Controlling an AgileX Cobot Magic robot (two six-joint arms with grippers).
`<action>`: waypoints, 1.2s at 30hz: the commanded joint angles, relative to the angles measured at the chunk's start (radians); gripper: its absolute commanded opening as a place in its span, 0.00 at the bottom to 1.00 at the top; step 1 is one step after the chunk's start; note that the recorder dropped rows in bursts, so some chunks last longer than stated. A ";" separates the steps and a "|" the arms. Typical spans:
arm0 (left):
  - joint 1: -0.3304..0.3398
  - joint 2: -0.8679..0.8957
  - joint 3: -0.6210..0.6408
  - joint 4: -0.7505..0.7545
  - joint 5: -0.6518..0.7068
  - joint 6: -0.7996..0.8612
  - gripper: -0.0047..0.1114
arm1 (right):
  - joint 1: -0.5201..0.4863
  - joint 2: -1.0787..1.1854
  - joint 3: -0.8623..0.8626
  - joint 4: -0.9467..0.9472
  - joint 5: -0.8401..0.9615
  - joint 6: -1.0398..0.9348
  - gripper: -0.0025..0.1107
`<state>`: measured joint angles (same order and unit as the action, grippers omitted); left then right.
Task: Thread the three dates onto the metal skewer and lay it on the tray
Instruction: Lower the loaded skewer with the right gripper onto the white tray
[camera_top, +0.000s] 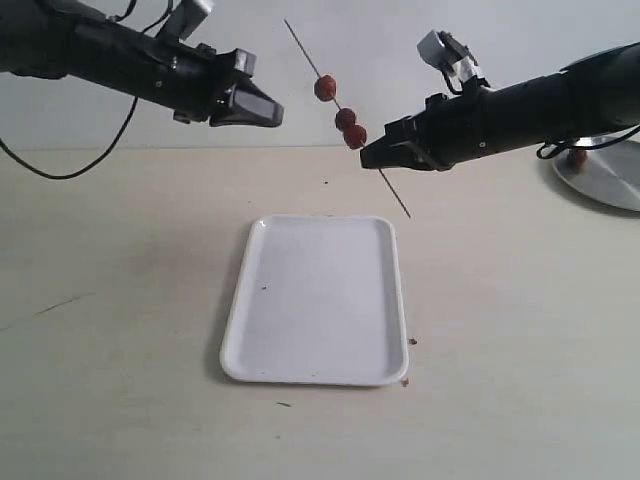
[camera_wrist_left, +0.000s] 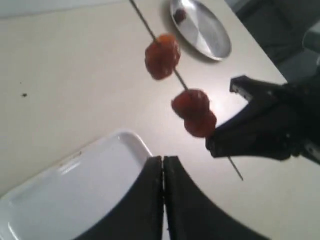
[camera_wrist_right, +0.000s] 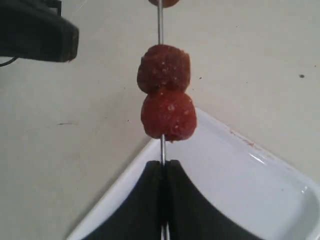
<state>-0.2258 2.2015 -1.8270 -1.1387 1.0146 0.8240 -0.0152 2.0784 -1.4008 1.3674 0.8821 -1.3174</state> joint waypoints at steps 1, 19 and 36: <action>0.055 -0.049 0.011 0.056 0.122 -0.009 0.04 | 0.020 -0.007 -0.002 -0.064 0.023 0.063 0.02; 0.066 -0.561 0.722 -0.163 -0.770 0.395 0.04 | 0.299 -0.007 0.225 -0.161 -0.513 0.707 0.02; 0.066 -0.590 0.722 -0.176 -0.702 0.402 0.04 | 0.456 -0.007 0.297 0.028 -0.696 0.744 0.02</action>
<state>-0.1610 1.6200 -1.1110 -1.3035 0.3053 1.2228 0.4394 2.0784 -1.1075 1.3964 0.1395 -0.5701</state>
